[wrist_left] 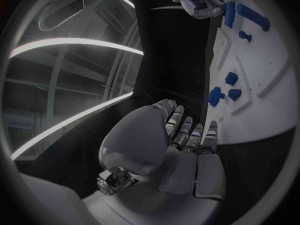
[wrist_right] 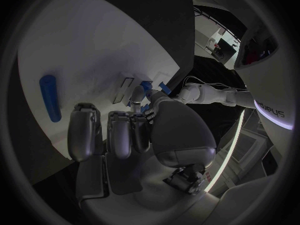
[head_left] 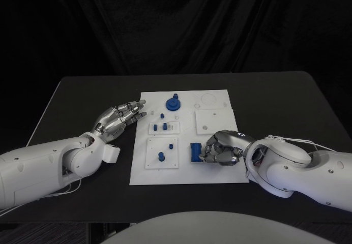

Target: Assemble the parts on the task board

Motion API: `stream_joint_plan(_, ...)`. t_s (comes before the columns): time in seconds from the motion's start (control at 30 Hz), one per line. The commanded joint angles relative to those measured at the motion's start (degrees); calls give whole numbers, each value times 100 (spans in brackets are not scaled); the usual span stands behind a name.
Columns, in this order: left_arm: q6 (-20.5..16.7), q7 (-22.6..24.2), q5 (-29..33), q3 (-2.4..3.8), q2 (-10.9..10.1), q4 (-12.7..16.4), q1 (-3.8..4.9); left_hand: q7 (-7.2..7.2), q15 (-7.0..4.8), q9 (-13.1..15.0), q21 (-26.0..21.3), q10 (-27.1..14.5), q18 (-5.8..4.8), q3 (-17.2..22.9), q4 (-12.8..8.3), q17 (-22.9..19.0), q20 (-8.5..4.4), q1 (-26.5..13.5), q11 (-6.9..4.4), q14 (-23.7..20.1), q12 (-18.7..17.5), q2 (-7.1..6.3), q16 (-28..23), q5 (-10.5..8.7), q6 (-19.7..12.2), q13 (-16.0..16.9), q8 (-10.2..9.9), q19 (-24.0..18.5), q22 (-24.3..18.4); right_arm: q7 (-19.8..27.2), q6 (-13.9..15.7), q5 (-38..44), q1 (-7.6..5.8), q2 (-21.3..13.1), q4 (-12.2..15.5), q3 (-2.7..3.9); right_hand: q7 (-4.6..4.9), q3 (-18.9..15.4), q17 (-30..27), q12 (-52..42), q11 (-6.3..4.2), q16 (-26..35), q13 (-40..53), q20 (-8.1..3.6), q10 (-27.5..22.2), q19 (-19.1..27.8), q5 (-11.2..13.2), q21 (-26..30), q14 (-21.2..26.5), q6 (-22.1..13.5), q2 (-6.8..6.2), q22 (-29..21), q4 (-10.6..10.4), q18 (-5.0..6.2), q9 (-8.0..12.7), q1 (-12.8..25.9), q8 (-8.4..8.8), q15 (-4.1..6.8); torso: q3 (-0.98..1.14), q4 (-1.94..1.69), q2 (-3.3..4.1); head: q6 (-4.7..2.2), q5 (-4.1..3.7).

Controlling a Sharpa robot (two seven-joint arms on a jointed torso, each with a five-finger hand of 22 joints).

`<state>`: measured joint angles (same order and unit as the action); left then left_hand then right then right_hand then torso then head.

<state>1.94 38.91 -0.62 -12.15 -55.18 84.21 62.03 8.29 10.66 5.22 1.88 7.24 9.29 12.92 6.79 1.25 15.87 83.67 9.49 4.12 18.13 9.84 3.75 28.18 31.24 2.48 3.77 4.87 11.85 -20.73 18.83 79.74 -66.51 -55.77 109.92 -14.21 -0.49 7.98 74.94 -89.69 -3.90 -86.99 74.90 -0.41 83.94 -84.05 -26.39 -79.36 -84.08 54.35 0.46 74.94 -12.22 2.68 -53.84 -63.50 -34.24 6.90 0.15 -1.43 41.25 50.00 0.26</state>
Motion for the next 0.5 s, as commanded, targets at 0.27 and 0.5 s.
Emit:
stream_joint_plan(0.27,90,135,4,4,-7,17,-14,-4,25,9,23,3,5,41,0,8,32,-51,28,15,29,-7,39,22,30,9,25,-1,5,116,-78,-53,22,-65,67,1,4,-50,720,-31,-31,30,1510,-46,606,-179,406,23,-445,-3,-105,1148,106,2,-36,-151,24,45,-2,2,0,0,29)
stream_joint_plan(0.5,75,149,4,4,-37,34,-17,-2,27,10,22,6,5,49,0,9,34,-53,30,19,36,-7,43,23,36,10,26,-1,-2,54,311,34,-29,-488,408,3,24,-205,739,-31,-15,21,1510,-37,606,-185,785,15,-450,30,-139,1151,-45,-1,-47,26,43,31,-1,2,0,0,20)
